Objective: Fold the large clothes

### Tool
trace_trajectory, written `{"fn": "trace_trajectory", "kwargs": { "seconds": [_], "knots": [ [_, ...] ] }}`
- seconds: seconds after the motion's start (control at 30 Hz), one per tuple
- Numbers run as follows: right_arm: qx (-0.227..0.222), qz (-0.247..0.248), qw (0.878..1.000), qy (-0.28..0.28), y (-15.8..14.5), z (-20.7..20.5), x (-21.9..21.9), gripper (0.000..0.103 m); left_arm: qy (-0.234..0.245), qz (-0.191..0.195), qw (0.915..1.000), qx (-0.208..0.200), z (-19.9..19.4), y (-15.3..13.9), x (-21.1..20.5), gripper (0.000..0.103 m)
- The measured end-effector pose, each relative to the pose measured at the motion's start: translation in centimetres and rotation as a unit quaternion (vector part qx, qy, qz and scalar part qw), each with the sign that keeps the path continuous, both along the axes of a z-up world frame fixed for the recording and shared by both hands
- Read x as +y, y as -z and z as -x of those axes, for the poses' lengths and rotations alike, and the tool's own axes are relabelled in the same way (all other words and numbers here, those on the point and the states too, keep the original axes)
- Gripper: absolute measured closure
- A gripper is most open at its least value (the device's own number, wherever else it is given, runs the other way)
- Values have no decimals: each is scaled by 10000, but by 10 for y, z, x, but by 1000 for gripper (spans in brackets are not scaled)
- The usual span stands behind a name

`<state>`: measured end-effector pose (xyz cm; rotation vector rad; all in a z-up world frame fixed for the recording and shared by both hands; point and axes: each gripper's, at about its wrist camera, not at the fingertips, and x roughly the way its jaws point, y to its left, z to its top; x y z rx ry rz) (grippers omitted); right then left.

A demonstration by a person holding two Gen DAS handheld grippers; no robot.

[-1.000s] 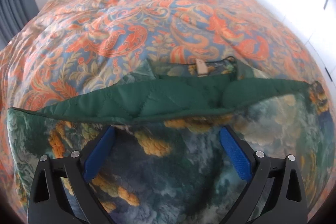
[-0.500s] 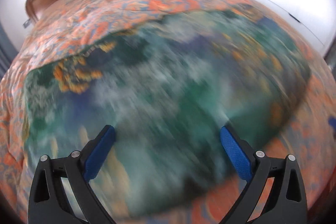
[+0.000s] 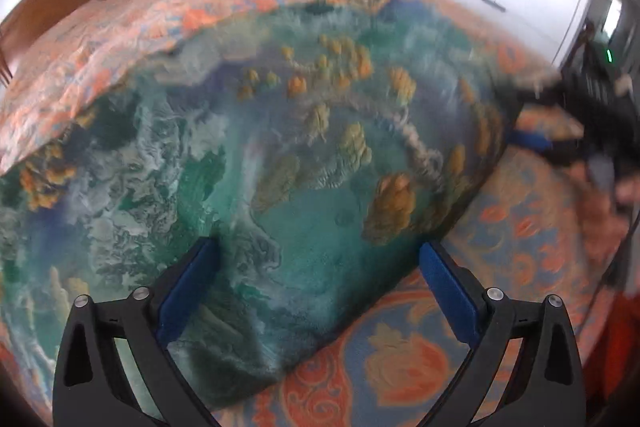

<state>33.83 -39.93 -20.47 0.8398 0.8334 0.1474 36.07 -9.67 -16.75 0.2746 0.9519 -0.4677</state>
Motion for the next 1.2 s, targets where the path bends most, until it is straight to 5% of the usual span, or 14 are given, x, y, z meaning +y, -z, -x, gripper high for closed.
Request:
{"fn": "trace_trajectory", "kwargs": {
  "seconds": [0.13, 0.17, 0.2, 0.27, 0.4, 0.57, 0.77, 1.0, 1.1, 1.17, 1.2],
  "knots": [
    [4, -587, 9974, 421, 16, -25, -7, 25, 129, -159, 9998, -18, 5, -1, -2, 2],
    [-53, -588, 9974, 425, 16, -28, -5, 34, 98, -88, 9999, 46, 5, -8, 1, 3],
    [-95, -468, 9979, 427, 13, -31, -2, 54, 52, 20, 9999, 112, 7, -15, 5, 4],
    [-227, 66, 9991, 342, -1, -30, 8, 70, -78, 413, 9987, 279, 1, -44, 18, 7],
    [-1069, 1347, 9851, -12, -54, -3, 45, 76, -56, 1136, 9934, 148, -15, -118, 21, 6],
    [-2119, 2627, 9396, -574, -105, 31, 106, 76, 469, 1421, 9877, 462, -33, -170, -15, 5],
    [-2851, 3695, 8744, -1326, -124, 62, 177, 77, 626, 761, 9935, 570, -38, -186, -51, 5],
    [-3340, 4482, 8047, -2001, -125, 91, 241, 77, 352, -155, 9977, 555, -25, -172, -62, 5],
    [-3367, 4560, 7944, -2182, -125, 92, 259, 77, 169, -526, 9976, 418, -26, -158, -60, 6],
    [-3353, 4574, 7914, -2279, -125, 95, 265, 77, -76, -881, 9954, 358, -27, -145, -58, 27],
    [-3356, 4594, 7894, -2304, -124, 97, 268, 77, -163, -1034, 9939, 343, -28, -141, -57, 51]
  ]
}}
